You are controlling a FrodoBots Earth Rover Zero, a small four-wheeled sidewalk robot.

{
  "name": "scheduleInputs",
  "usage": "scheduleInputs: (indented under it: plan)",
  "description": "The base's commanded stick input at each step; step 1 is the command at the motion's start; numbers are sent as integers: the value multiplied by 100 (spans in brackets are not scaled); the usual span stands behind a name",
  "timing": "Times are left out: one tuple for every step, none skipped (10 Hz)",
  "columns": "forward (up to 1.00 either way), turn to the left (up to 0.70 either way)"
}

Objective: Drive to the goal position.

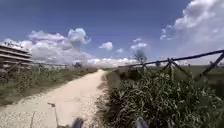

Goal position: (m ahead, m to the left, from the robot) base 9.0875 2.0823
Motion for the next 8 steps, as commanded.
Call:
scheduleInputs:
  plan:
    - [65,0]
    - [68,0]
    - [70,0]
    - [70,0]
    - [70,0]
    - [70,0]
    - [70,0]
    - [70,0]
